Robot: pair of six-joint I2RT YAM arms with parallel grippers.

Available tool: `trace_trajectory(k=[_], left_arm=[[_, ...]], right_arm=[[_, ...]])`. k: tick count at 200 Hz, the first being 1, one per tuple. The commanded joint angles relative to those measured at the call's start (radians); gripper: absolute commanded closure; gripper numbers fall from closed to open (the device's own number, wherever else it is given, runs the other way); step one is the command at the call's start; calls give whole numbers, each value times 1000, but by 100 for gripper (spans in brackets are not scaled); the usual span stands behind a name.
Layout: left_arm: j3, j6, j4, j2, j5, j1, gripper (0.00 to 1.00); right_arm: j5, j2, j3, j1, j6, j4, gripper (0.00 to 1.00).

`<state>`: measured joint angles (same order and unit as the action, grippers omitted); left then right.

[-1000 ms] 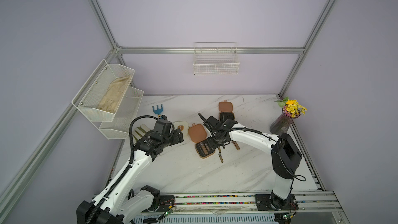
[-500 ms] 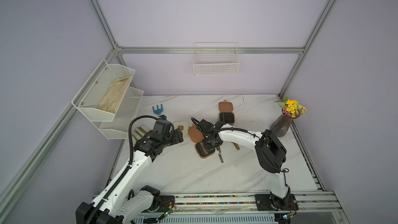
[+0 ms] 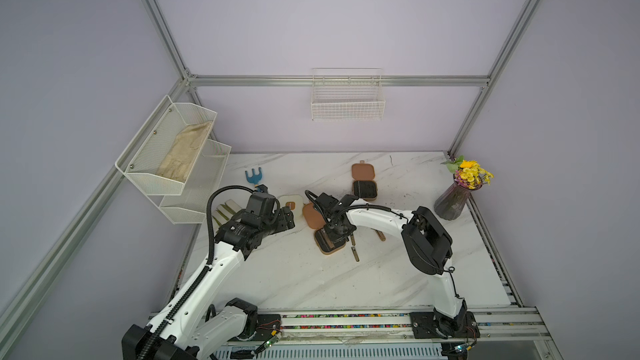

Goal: Organize nail clipper sets
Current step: Place the nail clipper in the storage box.

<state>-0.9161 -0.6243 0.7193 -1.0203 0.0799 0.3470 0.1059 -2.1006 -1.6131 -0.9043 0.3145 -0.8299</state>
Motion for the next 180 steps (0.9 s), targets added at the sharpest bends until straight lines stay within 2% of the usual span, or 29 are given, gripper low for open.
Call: trace_trajectory(k=[1, 180], left_arm=[[33, 15, -28, 10, 9, -8, 16], [47, 5, -29, 7, -5, -8, 16]], right_arm=[[28, -24, -16, -4, 23, -35, 89], [4, -97, 21, -5, 86, 7, 90]])
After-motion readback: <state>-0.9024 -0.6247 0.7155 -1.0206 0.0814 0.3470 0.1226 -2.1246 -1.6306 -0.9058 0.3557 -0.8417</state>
